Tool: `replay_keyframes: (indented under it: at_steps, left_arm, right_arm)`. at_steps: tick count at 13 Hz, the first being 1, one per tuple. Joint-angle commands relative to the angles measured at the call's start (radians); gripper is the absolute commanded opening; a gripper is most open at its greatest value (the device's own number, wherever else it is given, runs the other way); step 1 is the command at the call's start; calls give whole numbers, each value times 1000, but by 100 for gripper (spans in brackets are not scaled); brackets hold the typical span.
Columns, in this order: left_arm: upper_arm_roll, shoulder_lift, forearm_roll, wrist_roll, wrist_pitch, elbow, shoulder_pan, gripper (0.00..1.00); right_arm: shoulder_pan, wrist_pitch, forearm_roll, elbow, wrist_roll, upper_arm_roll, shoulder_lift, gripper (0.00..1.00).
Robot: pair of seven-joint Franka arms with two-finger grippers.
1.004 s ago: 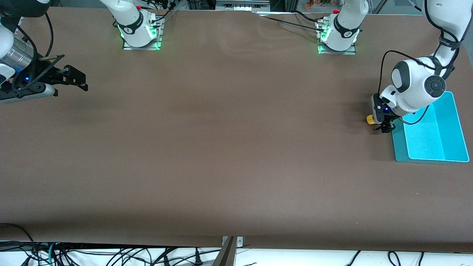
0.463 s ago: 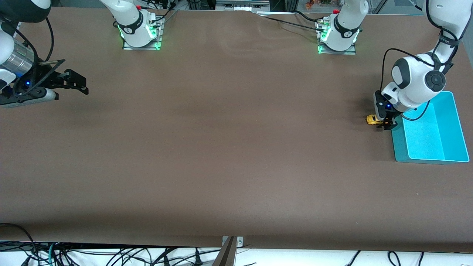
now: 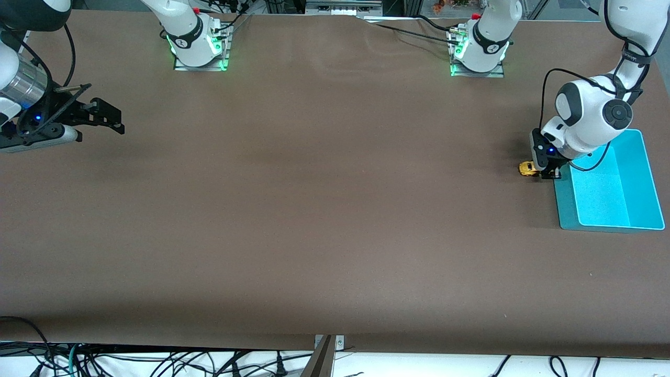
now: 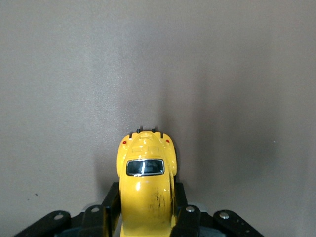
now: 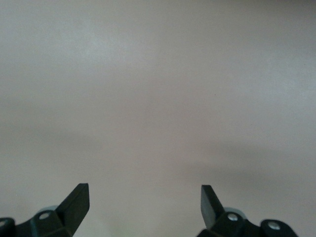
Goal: Wind and store yellow beetle car
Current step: 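Grasp the yellow car with the left gripper and lift it, then carry the car with the left gripper into the cyan tray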
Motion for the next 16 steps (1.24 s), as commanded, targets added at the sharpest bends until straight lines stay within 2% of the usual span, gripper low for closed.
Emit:
replay_keyframes:
  at_steps: [1, 4, 7, 11, 13, 16]
  left_arm:
    - [-22, -28, 21, -71, -26, 15, -19, 0]
    - [-85, -64, -11, -129, -221, 124, -59, 0]
    - [-89, -68, -17, -159, -502, 332, -108, 0]
    - [-80, -65, -17, -154, -766, 562, -98, 0]
    - [-54, -61, -10, -92, -807, 613, -56, 0]
    - [41, -41, -16, 33, -799, 624, -38, 1]
  right_arm:
    - [10, -18, -7, 24, 6, -9, 7, 100]
    - [10, -18, -7, 24, 6, -11, 7, 100]
    - [10, -18, -9, 24, 6, -11, 7, 100]
    - [10, -18, -19, 24, 6, -9, 7, 100]
    - [10, -18, -19, 24, 6, -9, 7, 100]
    - [10, -18, -19, 24, 6, -9, 7, 100]
